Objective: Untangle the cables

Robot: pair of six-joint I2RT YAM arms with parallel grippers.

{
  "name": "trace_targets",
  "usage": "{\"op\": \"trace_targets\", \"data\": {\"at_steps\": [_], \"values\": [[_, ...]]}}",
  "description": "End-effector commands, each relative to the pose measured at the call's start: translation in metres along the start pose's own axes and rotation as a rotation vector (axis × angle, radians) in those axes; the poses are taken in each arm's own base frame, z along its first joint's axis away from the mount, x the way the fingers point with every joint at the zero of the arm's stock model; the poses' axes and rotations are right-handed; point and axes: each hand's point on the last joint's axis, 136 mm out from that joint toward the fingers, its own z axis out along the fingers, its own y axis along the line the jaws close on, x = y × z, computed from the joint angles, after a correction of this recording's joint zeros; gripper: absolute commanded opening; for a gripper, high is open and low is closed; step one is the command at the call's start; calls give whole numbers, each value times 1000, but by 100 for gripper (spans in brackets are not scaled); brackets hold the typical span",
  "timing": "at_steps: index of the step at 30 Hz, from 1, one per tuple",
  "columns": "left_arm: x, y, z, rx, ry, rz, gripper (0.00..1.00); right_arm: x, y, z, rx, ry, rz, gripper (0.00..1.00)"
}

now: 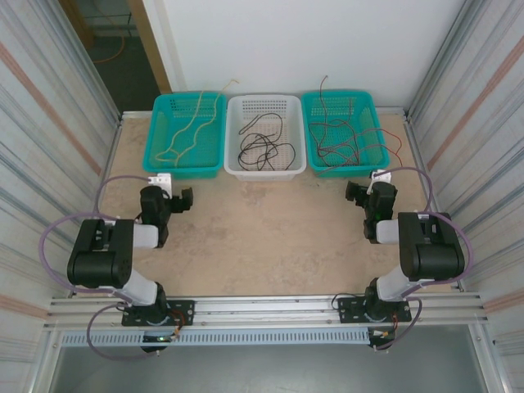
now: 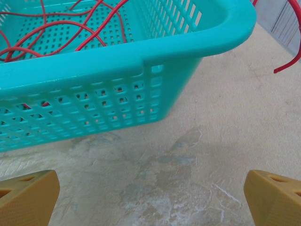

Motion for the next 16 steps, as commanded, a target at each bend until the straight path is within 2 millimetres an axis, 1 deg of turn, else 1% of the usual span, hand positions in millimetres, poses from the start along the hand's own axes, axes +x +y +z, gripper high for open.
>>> {"op": "trace_targets", "data": {"at_steps": [1, 3, 5, 9, 10, 11, 12, 16], "values": [[-24, 4, 0, -22, -91, 5, 99, -13, 4, 0, -9, -39, 24, 99], [-23, 2, -1, -34, -60, 17, 99, -14, 4, 0, -10, -40, 24, 99], [-24, -2, 0, -56, -79, 56, 99, -14, 4, 0, -9, -40, 24, 99], [-23, -3, 1, -30, -60, 49, 99, -13, 4, 2, -9, -33, 21, 99], [-24, -4, 1, -28, -59, 48, 99, -12, 7, 6, -30, -14, 23, 99], [-23, -3, 2, -28, -58, 47, 99, -11, 15, 7, -102, 3, 13, 99], [-23, -3, 2, -23, -57, 45, 99, -9, 19, 7, -134, 24, 6, 99], [-23, -10, 3, 30, -52, 54, 99, -13, 20, 2, -138, -14, 3, 99]]}}
